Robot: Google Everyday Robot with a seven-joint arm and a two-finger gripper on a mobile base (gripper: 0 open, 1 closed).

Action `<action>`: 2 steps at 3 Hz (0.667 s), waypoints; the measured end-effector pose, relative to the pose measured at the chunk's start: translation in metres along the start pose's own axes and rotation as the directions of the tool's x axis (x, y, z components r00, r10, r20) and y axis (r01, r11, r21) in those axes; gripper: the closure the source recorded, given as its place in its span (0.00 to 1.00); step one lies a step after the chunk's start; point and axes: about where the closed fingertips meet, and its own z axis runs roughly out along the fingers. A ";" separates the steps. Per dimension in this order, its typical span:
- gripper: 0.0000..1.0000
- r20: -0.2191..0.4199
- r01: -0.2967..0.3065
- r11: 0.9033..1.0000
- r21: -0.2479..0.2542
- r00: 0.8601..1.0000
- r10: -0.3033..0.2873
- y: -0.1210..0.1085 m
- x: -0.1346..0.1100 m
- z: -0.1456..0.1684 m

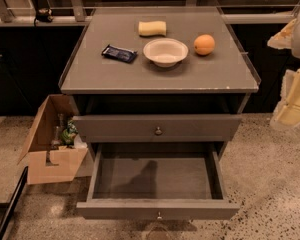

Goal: Close middle drawer

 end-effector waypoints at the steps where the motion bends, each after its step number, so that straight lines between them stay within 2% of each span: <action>1: 0.00 0.027 0.001 1.000 0.002 1.000 -0.001 0.002 0.001 0.005; 2: 0.00 0.137 -0.023 1.000 -0.014 0.990 0.025 0.010 0.005 0.023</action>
Offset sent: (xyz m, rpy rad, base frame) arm -0.0072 0.0066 -0.0487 0.3054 -0.0268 0.0245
